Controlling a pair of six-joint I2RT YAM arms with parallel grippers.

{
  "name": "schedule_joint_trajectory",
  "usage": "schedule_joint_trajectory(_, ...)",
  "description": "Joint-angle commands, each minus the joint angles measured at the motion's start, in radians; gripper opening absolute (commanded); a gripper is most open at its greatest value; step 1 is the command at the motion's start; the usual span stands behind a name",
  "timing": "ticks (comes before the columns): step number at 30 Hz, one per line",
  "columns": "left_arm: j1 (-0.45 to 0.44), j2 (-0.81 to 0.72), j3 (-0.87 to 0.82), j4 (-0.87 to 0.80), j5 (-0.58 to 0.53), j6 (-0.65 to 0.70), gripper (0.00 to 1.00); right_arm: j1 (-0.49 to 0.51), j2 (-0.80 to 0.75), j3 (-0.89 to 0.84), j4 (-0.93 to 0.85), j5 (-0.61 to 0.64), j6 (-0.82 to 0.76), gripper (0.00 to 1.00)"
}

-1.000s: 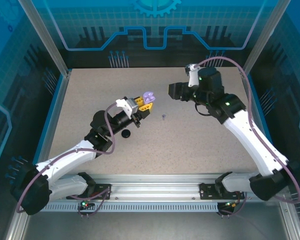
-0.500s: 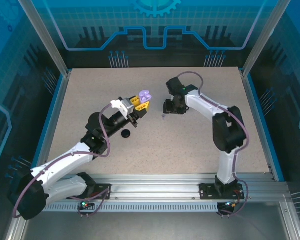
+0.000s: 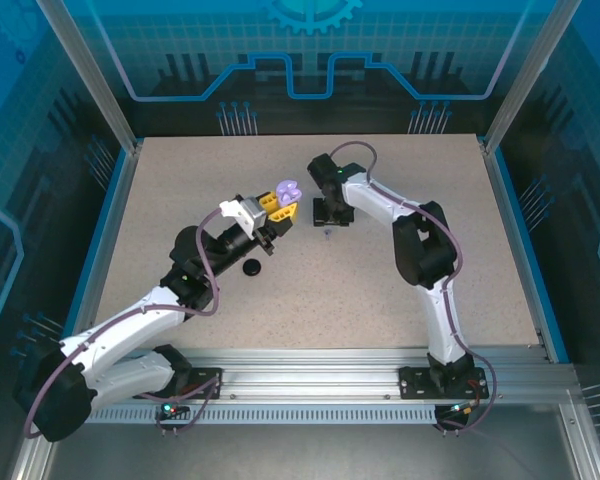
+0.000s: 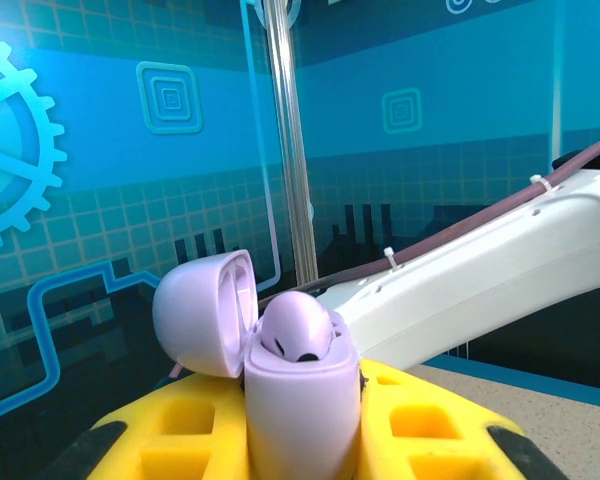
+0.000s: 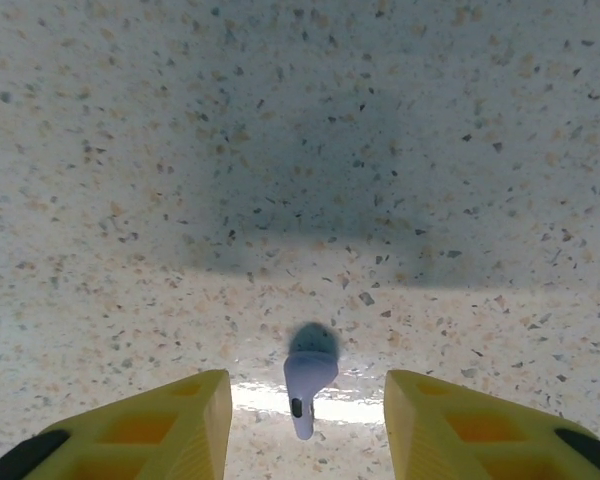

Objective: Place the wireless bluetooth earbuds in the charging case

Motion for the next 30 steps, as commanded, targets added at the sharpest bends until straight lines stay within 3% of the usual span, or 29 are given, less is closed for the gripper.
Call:
schedule_joint_trajectory(1,-0.006,-0.020,-0.006,0.022,-0.016,0.027,0.00,0.016,0.042,0.037,-0.072,0.033,0.024,0.43)
schedule_joint_trajectory(18,-0.007,-0.019,-0.009,0.020,-0.016,0.040,0.00,0.037,0.129,0.073,-0.085,0.044,0.032,0.36)
schedule_joint_trajectory(30,-0.007,-0.018,-0.010,0.018,-0.015,0.034,0.00,0.031,0.119,0.048,-0.073,0.046,0.025,0.24)
